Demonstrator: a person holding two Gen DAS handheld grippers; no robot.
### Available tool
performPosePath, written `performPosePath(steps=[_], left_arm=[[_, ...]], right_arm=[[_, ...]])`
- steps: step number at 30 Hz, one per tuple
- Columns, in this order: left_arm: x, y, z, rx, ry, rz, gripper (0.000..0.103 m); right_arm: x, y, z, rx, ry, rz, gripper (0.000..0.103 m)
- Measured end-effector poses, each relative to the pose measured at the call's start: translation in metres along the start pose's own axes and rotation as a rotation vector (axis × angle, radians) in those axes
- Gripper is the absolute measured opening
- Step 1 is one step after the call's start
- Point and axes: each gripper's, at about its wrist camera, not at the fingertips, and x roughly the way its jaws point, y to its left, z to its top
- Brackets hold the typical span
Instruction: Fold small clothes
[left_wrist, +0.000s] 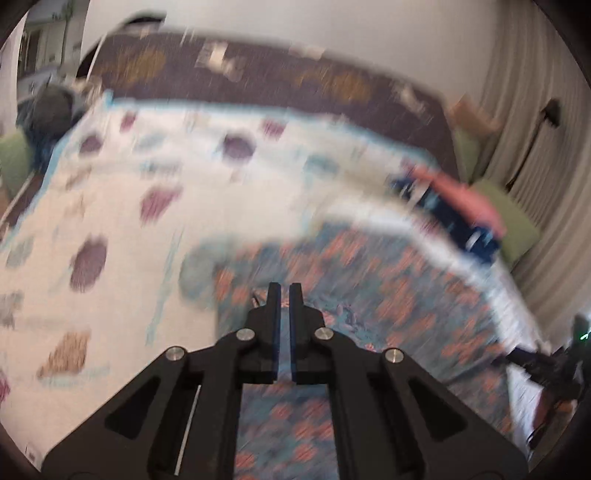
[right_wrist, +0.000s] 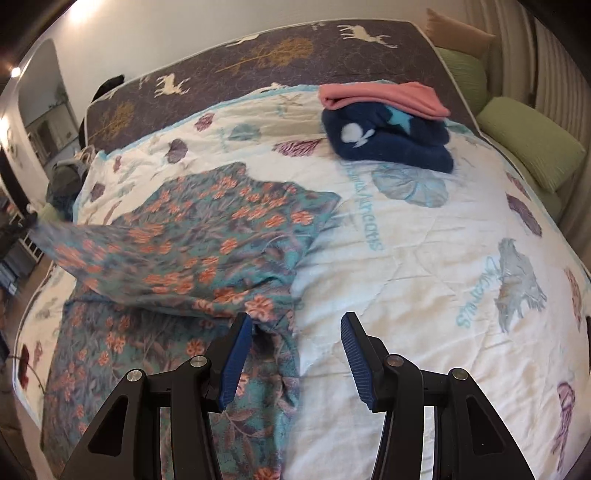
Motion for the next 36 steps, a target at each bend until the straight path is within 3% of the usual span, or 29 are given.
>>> performPosePath(steps=[4,7,9,10,12,14,18,20,24,26,28,29,30,32,33,34,36], left_arm=[[0.002,0.009,-0.014,-0.018,0.035,0.056,0.006],[-0.009,-0.005,-0.004,-0.004,-0.009,0.051,0.021],[-0.009,-0.029,0.006,0.027,-0.009,-0.018,0.035],[-0.005,-0.045,0.011,0.052,-0.001,-0.056,0.037],[0.007,-0.084,0.019,0.118,0.029,-0.139,0.056],[0.03,-0.136,0.026,0.201,0.076,-0.243,0.065],[0.079,-0.228,0.025,0.336,0.204,-0.373,0.066],[0.108,-0.273,0.021,0.383,0.277,-0.391,0.066],[0.152,-0.327,0.009,0.449,0.353,-0.374,0.069],[0.168,-0.347,0.002,0.5,0.386,-0.357,0.069],[0.176,-0.363,-0.009,0.569,0.41,-0.355,0.054],[0.177,-0.367,-0.013,0.609,0.411,-0.331,0.011],[0.18,-0.372,-0.017,0.647,0.423,-0.291,0.004],[0.175,-0.369,-0.01,0.591,0.369,-0.27,0.004],[0.171,-0.365,-0.002,0.546,0.339,-0.275,0.004],[0.167,-0.358,0.009,0.474,0.312,-0.287,0.004],[0.165,-0.339,0.029,0.338,0.301,-0.324,0.003]], right_arm=[[0.0,0.004,-0.005,-0.002,0.011,0.036,0.051],[-0.003,0.008,-0.007,-0.031,-0.004,0.032,0.051],[-0.003,0.01,-0.008,-0.045,-0.01,0.024,0.051],[-0.002,0.01,-0.008,-0.045,-0.01,0.024,0.051],[0.001,0.007,-0.01,-0.031,-0.009,0.034,0.051],[0.002,0.004,-0.01,-0.016,-0.011,0.047,0.05],[0.003,0.001,-0.007,0.0,-0.021,0.073,0.044],[0.005,-0.001,-0.006,0.008,-0.018,0.082,0.044],[0.01,-0.004,-0.008,0.01,-0.01,0.107,0.044],[0.013,-0.006,-0.01,0.015,-0.01,0.114,0.044],[0.017,-0.011,-0.01,0.036,-0.006,0.137,0.044],[0.018,-0.013,-0.009,0.047,-0.009,0.149,0.044],[0.018,-0.015,-0.009,0.052,-0.013,0.155,0.044],[0.019,-0.018,-0.007,0.065,-0.022,0.164,0.043],[0.02,-0.019,-0.006,0.073,-0.027,0.162,0.03],[0.022,-0.02,-0.005,0.077,-0.024,0.156,0.005],[0.023,-0.022,-0.007,0.091,-0.022,0.149,0.004]])
